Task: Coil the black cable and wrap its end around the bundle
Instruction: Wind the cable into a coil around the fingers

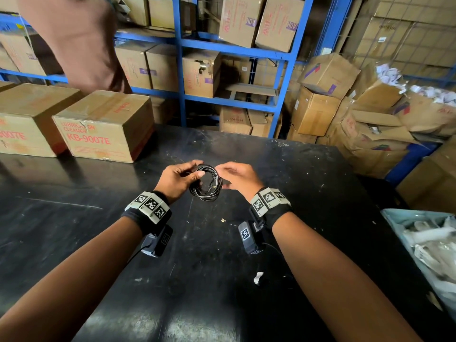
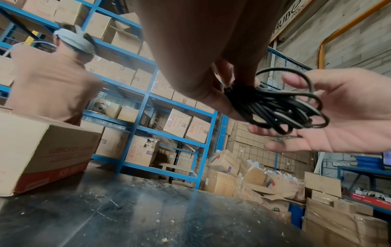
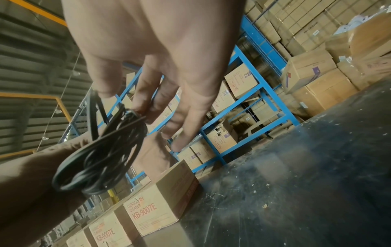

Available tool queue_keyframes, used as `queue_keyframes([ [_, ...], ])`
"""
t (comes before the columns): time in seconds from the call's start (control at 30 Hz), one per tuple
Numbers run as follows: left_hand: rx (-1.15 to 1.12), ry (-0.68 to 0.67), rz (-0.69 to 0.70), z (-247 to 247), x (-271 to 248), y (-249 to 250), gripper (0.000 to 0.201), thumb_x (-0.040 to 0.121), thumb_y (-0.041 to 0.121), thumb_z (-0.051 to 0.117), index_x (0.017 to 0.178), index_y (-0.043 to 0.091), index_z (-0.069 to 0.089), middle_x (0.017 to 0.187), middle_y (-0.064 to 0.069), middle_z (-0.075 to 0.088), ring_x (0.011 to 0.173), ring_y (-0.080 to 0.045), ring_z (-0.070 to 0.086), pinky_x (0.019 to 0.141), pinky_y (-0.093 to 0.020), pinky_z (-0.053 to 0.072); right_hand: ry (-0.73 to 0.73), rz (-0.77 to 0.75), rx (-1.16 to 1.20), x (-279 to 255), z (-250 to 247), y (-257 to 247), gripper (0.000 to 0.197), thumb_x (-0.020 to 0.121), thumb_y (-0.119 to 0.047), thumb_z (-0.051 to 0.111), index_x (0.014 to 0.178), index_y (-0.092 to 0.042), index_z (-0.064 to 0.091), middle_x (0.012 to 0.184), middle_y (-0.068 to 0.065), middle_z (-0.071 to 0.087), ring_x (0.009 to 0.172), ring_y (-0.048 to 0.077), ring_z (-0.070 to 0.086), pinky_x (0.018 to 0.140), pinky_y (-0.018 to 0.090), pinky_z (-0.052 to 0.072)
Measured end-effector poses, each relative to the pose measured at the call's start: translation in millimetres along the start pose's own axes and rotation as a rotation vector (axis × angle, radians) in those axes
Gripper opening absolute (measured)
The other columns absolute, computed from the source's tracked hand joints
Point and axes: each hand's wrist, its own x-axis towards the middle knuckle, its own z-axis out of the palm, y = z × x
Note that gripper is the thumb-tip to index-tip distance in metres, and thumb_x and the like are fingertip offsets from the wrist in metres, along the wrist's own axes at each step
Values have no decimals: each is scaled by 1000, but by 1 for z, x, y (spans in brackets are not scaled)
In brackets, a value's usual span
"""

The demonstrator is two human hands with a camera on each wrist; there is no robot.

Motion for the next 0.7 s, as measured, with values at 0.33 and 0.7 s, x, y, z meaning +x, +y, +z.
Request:
queue_keyframes([
  [0.33, -248, 49, -60, 11, -6, 9, 28, 82, -4, 60, 110, -1, 61, 55, 3, 65, 49, -10, 60, 54, -22, 53, 44, 30, 114, -4, 10, -1, 5, 89, -18, 61, 87, -14, 63, 86, 5, 61, 83, 23, 60, 78, 49, 55],
  [0.7, -372, 20, -101, 19, -11, 15, 26, 82, -1, 59, 107, 8, 64, 72, 0, 71, 55, -14, 62, 59, -26, 56, 70, 36, 402, -6, 9, -8, 12, 90, -3, 57, 77, -3, 56, 66, 12, 54, 51, 21, 56, 51, 30, 54],
])
